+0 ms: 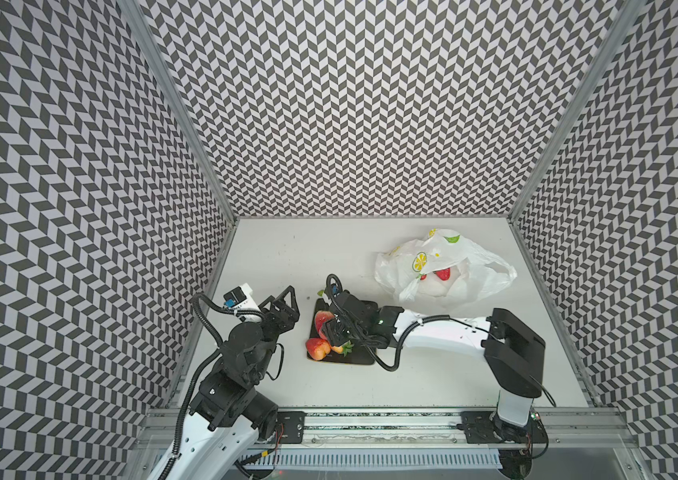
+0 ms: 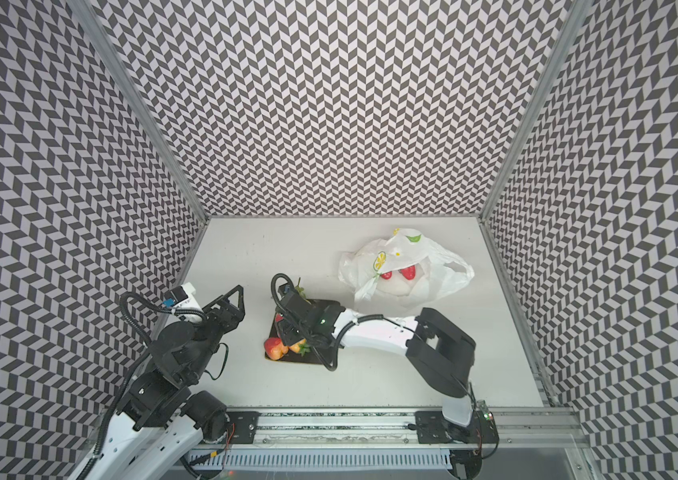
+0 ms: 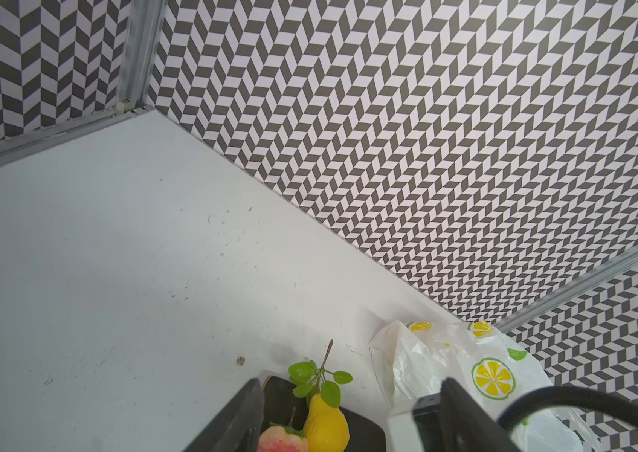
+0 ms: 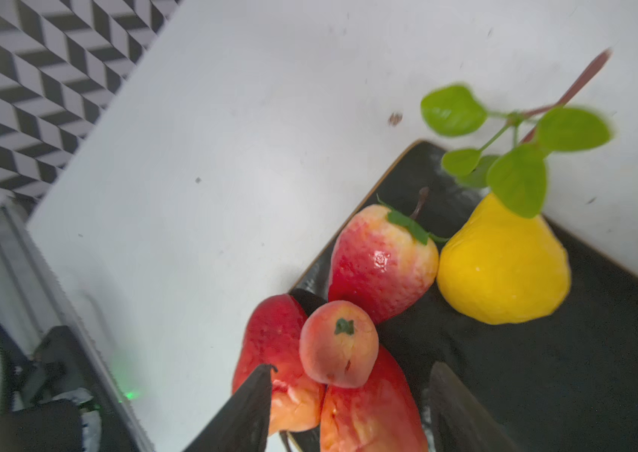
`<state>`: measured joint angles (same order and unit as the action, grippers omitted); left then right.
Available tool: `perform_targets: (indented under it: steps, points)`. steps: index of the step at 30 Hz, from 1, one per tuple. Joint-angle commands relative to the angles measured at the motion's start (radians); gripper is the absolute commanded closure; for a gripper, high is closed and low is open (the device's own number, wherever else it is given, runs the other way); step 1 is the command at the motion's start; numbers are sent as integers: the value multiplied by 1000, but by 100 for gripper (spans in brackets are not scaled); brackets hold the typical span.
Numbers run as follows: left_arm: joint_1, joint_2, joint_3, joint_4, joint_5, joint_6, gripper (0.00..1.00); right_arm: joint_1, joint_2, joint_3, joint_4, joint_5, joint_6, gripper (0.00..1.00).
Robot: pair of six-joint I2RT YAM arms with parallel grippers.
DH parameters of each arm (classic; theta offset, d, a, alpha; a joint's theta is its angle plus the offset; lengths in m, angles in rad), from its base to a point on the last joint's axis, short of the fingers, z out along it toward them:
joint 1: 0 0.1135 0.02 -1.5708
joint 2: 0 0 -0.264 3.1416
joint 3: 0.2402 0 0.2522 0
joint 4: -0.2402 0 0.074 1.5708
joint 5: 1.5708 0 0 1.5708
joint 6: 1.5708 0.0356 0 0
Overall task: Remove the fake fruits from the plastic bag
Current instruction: 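Open the right gripper to release the peach and draw it back toward the bag, then grasp the bag edge with the left gripper while the right reaches inside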
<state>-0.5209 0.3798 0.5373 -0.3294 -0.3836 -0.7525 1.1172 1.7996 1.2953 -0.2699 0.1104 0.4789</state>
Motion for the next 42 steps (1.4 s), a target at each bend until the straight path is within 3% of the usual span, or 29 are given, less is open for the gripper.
perform_targets:
  steps: [1, 10, 12, 16, 24, 28, 33, 42]
  points:
    - [5, 24, 13, 39, 42, 16, 28, 3, -187, -47, 10, 61, 3, 37]
    - [6, 151, 11, 154, 235, 99, 26, -50, -716, -330, -87, 356, 96, 40]
    - [3, 158, 0, 229, 308, 138, 26, -127, -818, -390, -147, 375, 147, 42]
    - [-40, 251, 58, 268, 370, 178, 22, -360, -939, -523, -162, 263, 186, 44]
    - [-358, 553, 257, 274, 205, 279, 18, -622, -889, -626, -32, 91, 168, 46]
    - [-464, 760, 387, 259, 162, 324, 14, -731, -813, -677, 108, -50, 171, 47]
    - [-488, 992, 546, 219, 180, 414, 10, -770, -760, -712, 186, -103, 172, 48]
    - [-479, 1288, 763, 110, 79, 508, 10, -786, -717, -752, 281, -167, 184, 48]
